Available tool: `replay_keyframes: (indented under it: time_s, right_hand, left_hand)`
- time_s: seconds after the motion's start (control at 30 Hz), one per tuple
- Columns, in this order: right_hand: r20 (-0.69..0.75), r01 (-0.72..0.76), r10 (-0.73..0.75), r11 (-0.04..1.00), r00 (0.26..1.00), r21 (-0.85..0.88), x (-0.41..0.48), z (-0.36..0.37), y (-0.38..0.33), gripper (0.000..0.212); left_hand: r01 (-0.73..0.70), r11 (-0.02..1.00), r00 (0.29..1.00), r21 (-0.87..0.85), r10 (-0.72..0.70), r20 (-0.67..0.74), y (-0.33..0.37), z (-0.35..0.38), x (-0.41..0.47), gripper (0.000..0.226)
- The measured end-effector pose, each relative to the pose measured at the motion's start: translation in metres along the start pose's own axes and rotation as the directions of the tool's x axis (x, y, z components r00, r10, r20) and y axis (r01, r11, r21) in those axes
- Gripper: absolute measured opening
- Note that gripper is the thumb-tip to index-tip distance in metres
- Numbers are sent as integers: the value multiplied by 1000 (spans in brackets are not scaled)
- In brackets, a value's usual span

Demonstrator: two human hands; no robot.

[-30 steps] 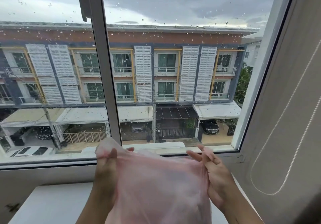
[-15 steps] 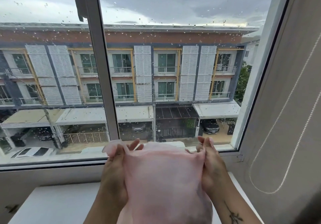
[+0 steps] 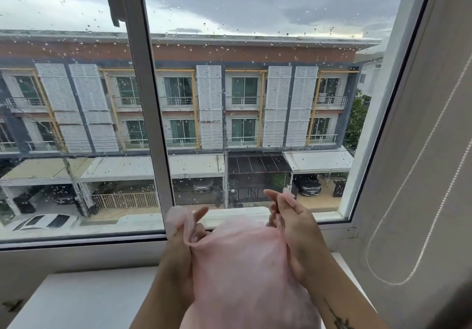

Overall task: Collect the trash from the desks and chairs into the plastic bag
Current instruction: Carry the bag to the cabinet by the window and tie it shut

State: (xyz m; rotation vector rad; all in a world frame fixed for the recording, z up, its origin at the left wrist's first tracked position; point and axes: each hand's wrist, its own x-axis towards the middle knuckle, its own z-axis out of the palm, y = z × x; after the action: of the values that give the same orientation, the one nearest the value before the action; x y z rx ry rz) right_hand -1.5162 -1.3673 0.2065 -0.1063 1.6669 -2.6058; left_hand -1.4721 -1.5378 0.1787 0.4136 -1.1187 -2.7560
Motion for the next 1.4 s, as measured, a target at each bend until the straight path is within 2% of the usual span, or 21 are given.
replay_keyframes:
  time_s: [0.07, 0.2, 0.27, 0.33, 0.43, 0.53, 0.6, 0.67, 0.73, 0.83, 0.93, 1.03, 1.13, 1.2, 1.27, 1.33, 1.4]
  right_hand:
    - [26, -45, 41, 987, 999, 153, -2, 2, 2, 32]
    - [14, -43, 40, 941, 999, 337, -4, 4, -1, 29]
    - [35, -69, 60, 906, 998, 419, -2, -1, -6, 27]
    - [45, -92, 81, 896, 996, 434, 1, -9, -6, 26]
    - [50, -108, 97, 935, 994, 339, 3, -14, 0, 27]
    - [45, -84, 83, 996, 996, 26, 3, -10, 3, 29]
    - [67, -34, 52, 969, 996, -243, 4, -7, 6, 31]
    - [85, -9, 39, 945, 996, -328, 3, -6, 10, 28]
    - [94, -41, 63, 975, 994, -219, 1, -6, 12, 27]
    - [163, -89, 76, 993, 984, 76, 0, -6, 8, 27]
    - [168, -120, 85, 970, 982, 211, 2, -6, 7, 27]
    - [143, -160, 130, 961, 981, 224, 3, -5, 7, 33]
    - [189, -229, 193, 954, 963, 192, 6, -7, 7, 49]
    - [239, -278, 224, 933, 945, 227, 8, -9, 8, 55]
    - [243, -290, 232, 928, 942, 235, 10, -11, 9, 53]
    - [195, -246, 214, 956, 957, 162, 10, -10, 11, 49]
    - [154, -174, 163, 983, 975, 62, 10, -8, 14, 41]
  left_hand:
    - [40, 998, 998, 50, -43, 46, -1, 4, -4, 43]
    - [-87, 976, 996, 200, 81, 40, 1, 6, 0, 40]
    - [-148, 964, 989, 219, 138, 58, 4, 4, 1, 39]
    - [-149, 972, 988, 180, 140, 60, 7, 1, 3, 41]
    - [-89, 996, 994, 11, 88, 60, 8, -1, 4, 32]
    - [-63, 995, 995, -72, 69, 75, 5, -1, 5, 15]
    - [-84, 992, 994, -90, 89, 59, 4, 2, 6, 22]
    - [-91, 989, 993, -120, 99, 63, 3, 6, 7, 30]
    - [-73, 993, 994, -95, 80, 77, 2, 6, 8, 27]
    - [-80, 995, 993, 56, 75, 89, -4, 5, 7, 20]
    - [-124, 972, 989, 202, 103, 109, -13, 10, 4, 20]
    - [-150, 956, 977, 253, 105, 184, -16, 12, 4, 30]
    - [-66, 986, 963, 153, 23, 268, -13, 10, 2, 50]
    - [-16, 991, 965, 129, -19, 263, -11, 8, 2, 56]
    - [-33, 976, 973, 213, -18, 230, -12, 7, 4, 45]
    - [-74, 957, 977, 280, 13, 215, -15, 8, 6, 25]
    - [-108, 956, 974, 272, 47, 220, -15, 7, 7, 17]
